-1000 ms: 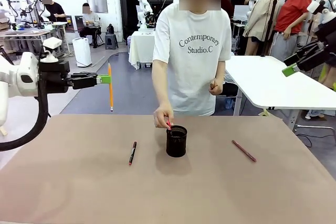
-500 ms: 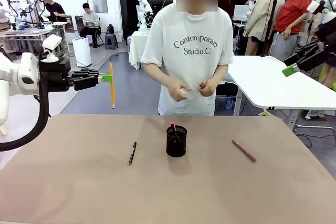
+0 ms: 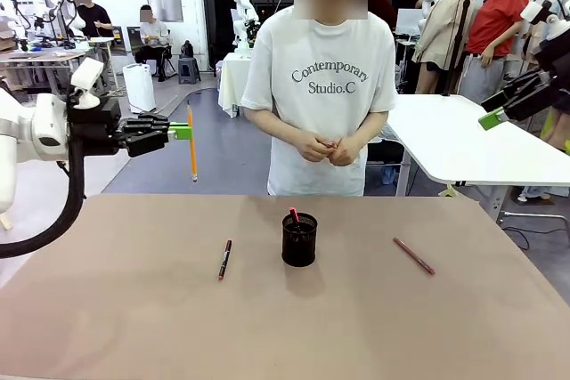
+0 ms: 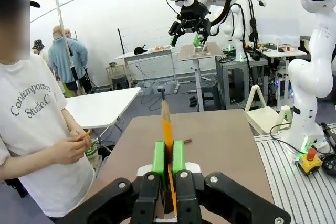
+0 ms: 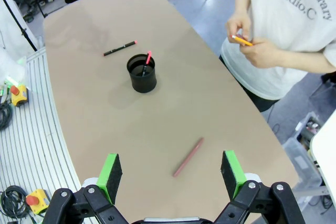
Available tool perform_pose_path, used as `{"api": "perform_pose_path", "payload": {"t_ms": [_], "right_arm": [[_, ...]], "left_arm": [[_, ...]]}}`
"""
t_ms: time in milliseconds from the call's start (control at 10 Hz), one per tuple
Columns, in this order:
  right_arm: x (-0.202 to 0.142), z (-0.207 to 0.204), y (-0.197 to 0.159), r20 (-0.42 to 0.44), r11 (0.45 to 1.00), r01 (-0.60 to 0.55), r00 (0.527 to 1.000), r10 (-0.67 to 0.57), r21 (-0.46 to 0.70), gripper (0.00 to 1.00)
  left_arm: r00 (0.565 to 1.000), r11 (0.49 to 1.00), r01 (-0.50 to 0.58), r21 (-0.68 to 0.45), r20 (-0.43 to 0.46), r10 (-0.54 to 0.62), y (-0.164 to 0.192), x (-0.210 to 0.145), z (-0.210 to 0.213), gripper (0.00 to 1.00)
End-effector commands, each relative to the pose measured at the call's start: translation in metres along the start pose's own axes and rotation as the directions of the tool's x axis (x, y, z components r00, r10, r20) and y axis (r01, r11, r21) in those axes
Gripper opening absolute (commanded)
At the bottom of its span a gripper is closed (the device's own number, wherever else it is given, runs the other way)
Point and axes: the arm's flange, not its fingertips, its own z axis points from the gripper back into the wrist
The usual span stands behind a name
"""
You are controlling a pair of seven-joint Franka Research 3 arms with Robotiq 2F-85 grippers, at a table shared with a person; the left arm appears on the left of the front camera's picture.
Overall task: Place the pens into the pen holder.
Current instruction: Pick up a writing instrument from the table and place it into the Pen holder.
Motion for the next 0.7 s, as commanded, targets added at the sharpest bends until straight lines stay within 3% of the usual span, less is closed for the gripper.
{"api": "perform_pose_path", "payload": {"t_ms": [0,600], "right_arm": [[0.0017,0.0007,0.0015,0.012,1.0,-0.001,1.0,0.001,-0.001,1.0],[0.0017,0.0007,0.0015,0.012,1.0,-0.001,1.0,0.001,-0.001,1.0]], "left_arm": [[1.0,1.0,0.015,0.003,0.018,-0.015,0.0002,0.0002,-0.0009,0.0],[1.0,1.0,0.0,0.0,0.0,0.0,-0.0001,-0.0001,-0.0002,0.0]]}}
